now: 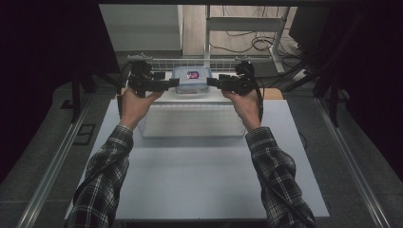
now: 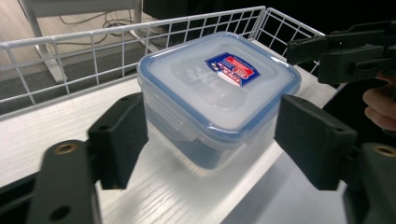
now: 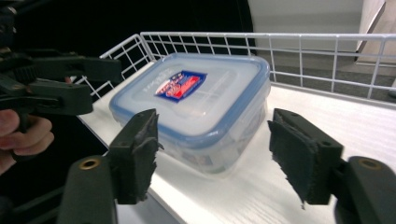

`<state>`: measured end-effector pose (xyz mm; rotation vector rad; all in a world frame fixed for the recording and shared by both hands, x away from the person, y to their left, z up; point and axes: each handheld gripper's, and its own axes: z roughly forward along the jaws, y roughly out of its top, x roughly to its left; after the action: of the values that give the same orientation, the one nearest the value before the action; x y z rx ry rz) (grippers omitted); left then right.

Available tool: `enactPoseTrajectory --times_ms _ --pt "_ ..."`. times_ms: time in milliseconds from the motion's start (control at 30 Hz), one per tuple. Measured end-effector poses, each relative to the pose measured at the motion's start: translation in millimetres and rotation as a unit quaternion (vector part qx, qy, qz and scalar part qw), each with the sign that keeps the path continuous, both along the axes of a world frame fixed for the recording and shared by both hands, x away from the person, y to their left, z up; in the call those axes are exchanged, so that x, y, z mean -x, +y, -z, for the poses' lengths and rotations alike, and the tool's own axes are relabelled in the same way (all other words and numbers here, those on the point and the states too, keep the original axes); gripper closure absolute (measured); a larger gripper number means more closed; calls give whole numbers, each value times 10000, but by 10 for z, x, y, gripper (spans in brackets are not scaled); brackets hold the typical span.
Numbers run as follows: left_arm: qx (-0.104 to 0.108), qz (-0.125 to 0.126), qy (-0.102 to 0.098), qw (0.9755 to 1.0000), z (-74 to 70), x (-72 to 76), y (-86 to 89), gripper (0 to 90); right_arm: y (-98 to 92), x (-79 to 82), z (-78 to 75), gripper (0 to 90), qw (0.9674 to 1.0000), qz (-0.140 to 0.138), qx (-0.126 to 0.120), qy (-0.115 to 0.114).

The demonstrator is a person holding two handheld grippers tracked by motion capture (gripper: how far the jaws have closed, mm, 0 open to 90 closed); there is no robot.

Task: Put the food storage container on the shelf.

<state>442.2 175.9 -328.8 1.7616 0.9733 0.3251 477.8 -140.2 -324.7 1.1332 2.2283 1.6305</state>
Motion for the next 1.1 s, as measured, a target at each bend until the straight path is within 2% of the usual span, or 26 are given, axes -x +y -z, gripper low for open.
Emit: enactPoseTrajectory --times_ms 167,300,533,867,1100 --pt "-190 69 -103 9997 46 71 -36 146 5 58 32 242 9998 -62 145 -115" --pt "-333 119 -185 9992 97 139 -68 114 12 108 51 209 9995 -123 237 -169" --pt "-258 225 -196 9992 179 223 -51 86 50 223 93 151 9980 -250 499 -282" --pt "-309 365 -262 9985 249 397 -77 43 95 376 139 93 9968 -341 635 -344" --pt "-258 477 -322 9980 296 538 -105 25 123 514 198 64 9954 -455 713 -455"
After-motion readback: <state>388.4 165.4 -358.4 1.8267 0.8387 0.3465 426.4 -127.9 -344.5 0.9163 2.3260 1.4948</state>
